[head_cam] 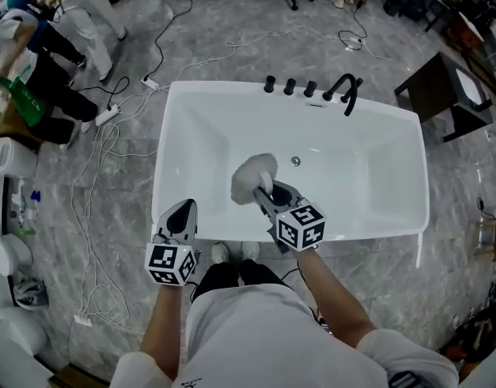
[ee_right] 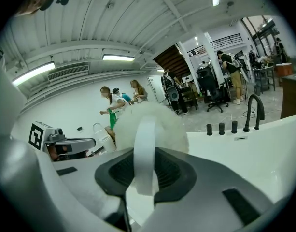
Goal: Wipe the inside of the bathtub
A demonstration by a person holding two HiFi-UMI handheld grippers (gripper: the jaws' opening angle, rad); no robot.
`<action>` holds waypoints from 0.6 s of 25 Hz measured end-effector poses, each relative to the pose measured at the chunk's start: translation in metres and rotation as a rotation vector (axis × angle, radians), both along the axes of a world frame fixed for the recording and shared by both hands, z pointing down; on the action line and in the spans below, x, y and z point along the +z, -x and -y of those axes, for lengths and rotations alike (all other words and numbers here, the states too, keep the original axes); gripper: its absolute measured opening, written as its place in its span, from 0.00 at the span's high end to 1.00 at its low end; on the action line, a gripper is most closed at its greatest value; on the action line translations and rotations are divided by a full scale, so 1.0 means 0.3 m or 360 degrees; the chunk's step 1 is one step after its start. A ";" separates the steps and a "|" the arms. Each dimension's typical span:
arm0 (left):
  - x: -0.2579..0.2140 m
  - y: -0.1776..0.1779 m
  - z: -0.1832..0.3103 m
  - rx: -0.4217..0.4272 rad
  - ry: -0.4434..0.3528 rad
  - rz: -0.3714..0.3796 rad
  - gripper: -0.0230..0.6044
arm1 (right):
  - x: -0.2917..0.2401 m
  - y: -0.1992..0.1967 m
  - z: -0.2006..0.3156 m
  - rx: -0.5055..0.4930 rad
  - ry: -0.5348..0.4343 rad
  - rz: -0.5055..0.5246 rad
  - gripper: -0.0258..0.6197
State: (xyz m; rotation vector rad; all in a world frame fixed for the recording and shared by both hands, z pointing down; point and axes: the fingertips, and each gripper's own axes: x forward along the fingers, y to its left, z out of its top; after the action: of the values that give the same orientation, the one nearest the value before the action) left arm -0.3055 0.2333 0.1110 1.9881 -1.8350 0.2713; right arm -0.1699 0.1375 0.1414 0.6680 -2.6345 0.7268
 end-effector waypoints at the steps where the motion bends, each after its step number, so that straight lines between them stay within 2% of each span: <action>1: 0.008 0.011 0.001 -0.0005 0.0005 0.0000 0.94 | 0.007 0.018 0.008 -0.0005 0.0002 0.0001 0.81; 8: 0.104 0.116 0.043 -0.0008 0.0043 -0.0030 0.94 | 0.094 0.164 0.064 0.0011 -0.0015 -0.0051 0.81; 15: 0.280 0.278 0.153 0.0005 0.0089 -0.0053 0.94 | 0.276 0.359 0.168 0.0041 -0.0052 -0.0110 0.81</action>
State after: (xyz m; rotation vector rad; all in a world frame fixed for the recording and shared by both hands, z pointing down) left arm -0.3890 0.1875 0.1949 1.9461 -1.7844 0.2859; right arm -0.2777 0.0872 0.2241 0.7239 -2.5843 0.6570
